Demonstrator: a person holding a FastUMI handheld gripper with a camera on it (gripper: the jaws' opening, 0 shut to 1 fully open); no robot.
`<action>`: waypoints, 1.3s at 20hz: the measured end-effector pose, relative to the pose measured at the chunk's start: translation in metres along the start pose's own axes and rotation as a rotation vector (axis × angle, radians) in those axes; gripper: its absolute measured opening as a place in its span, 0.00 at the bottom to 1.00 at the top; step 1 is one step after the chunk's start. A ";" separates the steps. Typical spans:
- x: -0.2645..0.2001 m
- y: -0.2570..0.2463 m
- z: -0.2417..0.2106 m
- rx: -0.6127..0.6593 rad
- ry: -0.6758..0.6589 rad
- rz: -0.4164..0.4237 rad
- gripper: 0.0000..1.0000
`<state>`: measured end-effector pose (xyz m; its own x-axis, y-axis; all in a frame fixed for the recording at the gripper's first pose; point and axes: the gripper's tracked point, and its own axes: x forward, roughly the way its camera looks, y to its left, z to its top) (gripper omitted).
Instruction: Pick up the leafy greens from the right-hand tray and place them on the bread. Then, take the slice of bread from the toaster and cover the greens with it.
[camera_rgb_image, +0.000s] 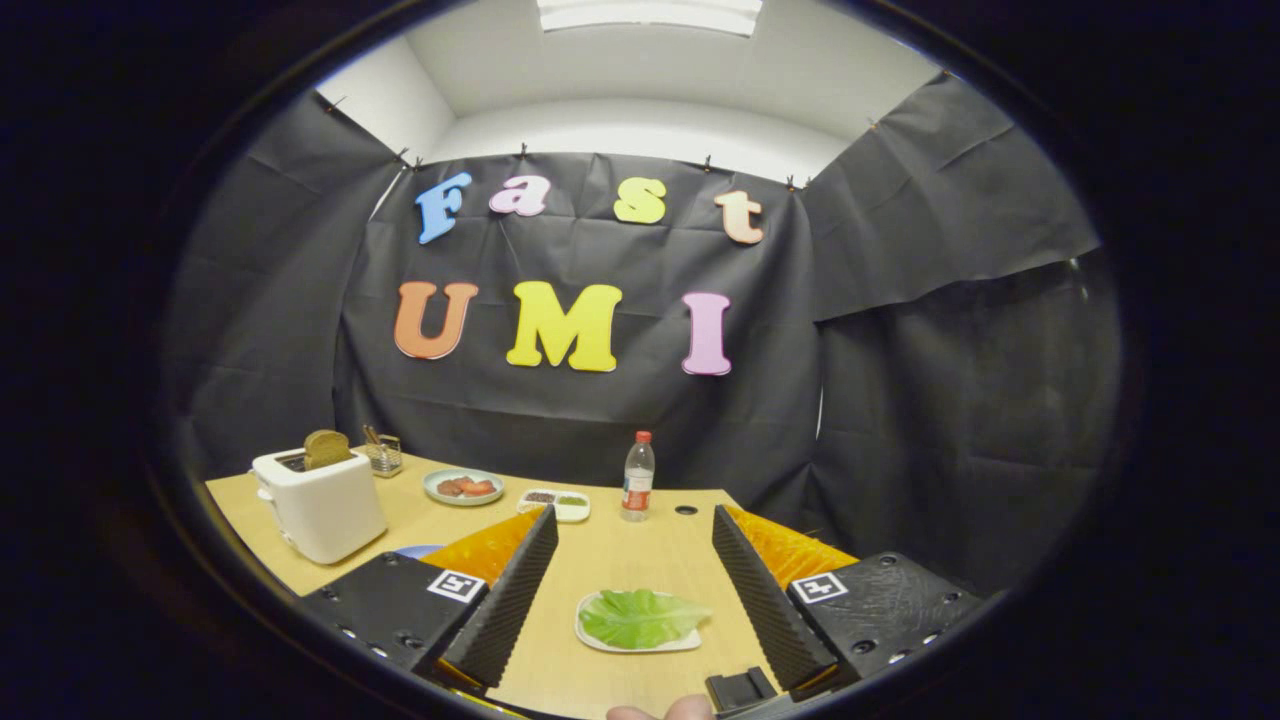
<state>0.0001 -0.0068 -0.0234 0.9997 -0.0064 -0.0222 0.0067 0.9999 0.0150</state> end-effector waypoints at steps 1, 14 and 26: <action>0.003 -0.002 -0.001 0.000 0.007 0.003 0.95; 0.105 0.005 -0.091 -0.064 0.244 0.128 0.95; 0.162 -0.001 -0.221 -0.090 0.638 0.151 0.96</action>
<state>0.1574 -0.0059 -0.2478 0.7798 0.1169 -0.6150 -0.1623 0.9866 -0.0182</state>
